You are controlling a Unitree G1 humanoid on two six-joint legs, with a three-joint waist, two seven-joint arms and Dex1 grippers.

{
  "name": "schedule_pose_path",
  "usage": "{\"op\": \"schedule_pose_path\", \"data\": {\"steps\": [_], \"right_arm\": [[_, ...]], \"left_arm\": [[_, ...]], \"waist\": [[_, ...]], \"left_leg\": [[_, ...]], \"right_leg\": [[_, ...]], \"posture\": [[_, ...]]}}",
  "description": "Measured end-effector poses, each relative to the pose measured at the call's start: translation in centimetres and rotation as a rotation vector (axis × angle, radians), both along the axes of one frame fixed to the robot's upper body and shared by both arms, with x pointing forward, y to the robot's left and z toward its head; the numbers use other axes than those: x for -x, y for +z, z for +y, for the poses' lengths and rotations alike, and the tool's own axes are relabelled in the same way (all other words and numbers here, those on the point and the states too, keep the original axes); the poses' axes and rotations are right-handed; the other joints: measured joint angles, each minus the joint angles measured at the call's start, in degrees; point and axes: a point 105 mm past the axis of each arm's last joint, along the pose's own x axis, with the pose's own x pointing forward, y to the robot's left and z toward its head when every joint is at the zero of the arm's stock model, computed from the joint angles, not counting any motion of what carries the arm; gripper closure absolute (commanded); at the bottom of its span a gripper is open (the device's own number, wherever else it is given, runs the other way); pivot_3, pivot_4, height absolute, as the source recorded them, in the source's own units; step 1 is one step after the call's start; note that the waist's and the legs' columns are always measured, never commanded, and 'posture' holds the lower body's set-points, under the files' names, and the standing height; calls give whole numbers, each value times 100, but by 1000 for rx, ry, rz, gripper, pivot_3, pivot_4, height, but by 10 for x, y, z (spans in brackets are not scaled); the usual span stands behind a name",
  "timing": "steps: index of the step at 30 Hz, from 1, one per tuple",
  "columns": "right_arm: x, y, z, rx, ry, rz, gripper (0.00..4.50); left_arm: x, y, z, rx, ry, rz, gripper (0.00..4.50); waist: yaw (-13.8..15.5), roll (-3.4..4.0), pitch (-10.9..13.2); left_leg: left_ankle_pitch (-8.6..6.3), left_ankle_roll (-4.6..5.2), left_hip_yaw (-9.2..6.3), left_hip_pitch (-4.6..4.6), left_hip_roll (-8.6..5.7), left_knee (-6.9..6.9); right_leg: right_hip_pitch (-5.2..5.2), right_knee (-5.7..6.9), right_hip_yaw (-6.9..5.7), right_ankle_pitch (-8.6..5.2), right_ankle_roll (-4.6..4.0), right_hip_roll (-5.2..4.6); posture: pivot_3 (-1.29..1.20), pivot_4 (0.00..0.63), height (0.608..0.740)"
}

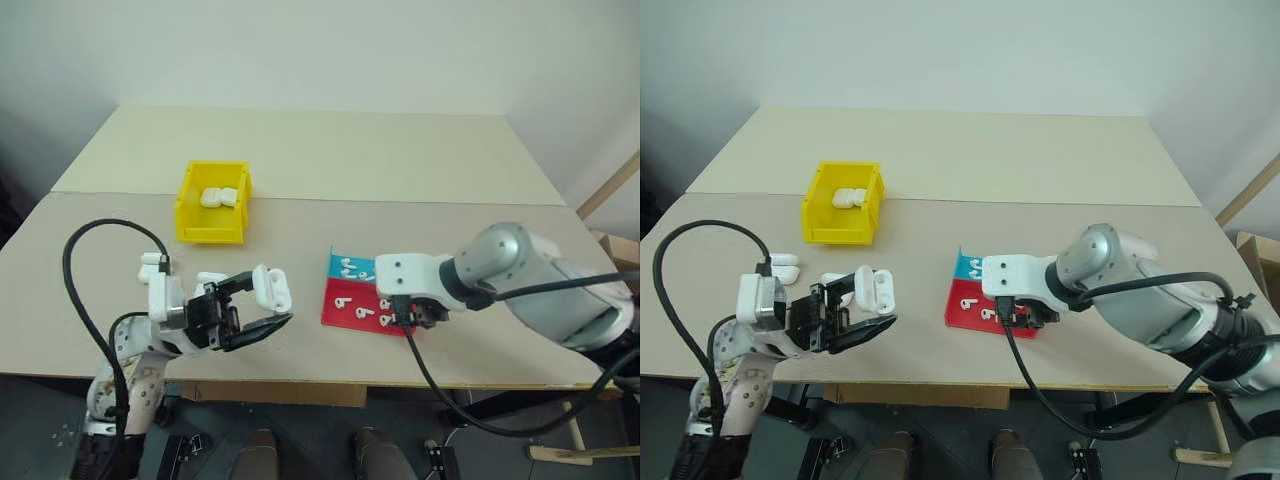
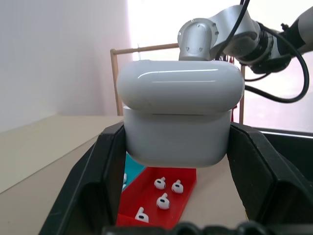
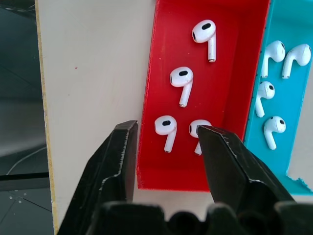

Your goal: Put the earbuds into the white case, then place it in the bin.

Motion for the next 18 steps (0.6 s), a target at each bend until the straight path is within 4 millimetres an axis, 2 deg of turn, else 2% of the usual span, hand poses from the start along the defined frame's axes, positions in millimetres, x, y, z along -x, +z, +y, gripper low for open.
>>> {"op": "schedule_pose_path", "data": {"steps": [9,18], "right_arm": [[-4,-16,6,55,18,25,2014],[-8,-24,8,67,15,41,2014]], "left_arm": [[7,-7,2,-24,-42,-26,1716],[11,-9,3,-51,-81,-34,1716]], "waist": [[-16,1,0],[-56,1,0]], "left_leg": [[0,0,-1,2,0,0],[0,0,-3,1,1,0]], "right_leg": [[0,2,-1,0,0,1],[1,2,-3,0,0,1]], "posture": [[0,150,740],[0,150,740]]}}
